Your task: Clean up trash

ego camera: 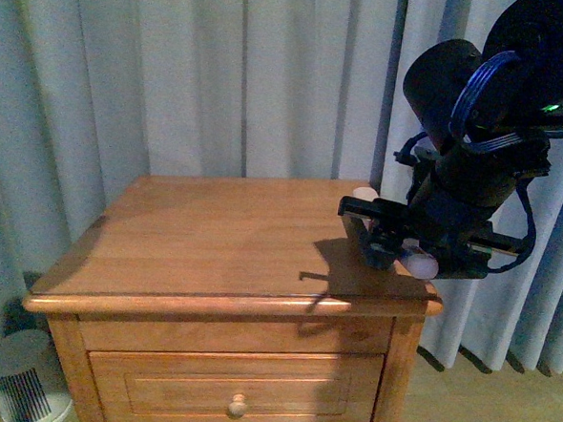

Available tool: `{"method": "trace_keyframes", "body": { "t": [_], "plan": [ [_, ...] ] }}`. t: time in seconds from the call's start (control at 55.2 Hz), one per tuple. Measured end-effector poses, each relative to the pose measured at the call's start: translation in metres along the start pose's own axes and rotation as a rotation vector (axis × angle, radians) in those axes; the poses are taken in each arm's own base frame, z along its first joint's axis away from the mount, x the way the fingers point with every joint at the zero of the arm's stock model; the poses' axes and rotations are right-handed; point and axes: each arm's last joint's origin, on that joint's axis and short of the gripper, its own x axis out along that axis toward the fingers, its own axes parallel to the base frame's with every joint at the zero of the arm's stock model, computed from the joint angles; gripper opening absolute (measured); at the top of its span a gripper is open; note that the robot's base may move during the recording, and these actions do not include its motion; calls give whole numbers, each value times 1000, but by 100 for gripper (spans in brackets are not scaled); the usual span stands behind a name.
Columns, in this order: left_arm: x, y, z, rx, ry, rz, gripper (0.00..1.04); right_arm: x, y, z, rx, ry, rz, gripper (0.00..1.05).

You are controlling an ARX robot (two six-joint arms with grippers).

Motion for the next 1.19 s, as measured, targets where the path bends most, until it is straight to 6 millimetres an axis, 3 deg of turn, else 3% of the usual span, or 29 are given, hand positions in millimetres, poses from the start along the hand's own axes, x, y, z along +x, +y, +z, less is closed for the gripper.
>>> {"method": "trace_keyframes", "body": {
  "t": [0.09,0.29,0.434,0.543,0.724,0.869,0.977,1.104,1.195],
  "plan": [
    [0,0,0,0,0,0,27,0,0,1,-7,-14,-15,21],
    [0,0,0,0,0,0,27,-1,-3,-2,-60,-77,-48,20],
    [0,0,0,0,0,0,27,-17,-4,-5,-147,-220,-95,20],
    [0,0,0,0,0,0,27,-48,-4,-5,-225,-390,-105,20],
    [0,0,0,0,0,0,27,-122,-12,-17,-279,-682,-125,20],
    [0,0,0,0,0,0,27,-173,-37,-50,-250,-813,-184,20],
    [0,0,0,0,0,0,27,-193,-55,-78,-216,-841,-234,20],
    [0,0,0,0,0,0,27,-226,-74,-127,-203,-941,-278,20],
    [0,0,0,0,0,0,27,-233,-83,-159,-218,-943,-254,20]
  ]
}}
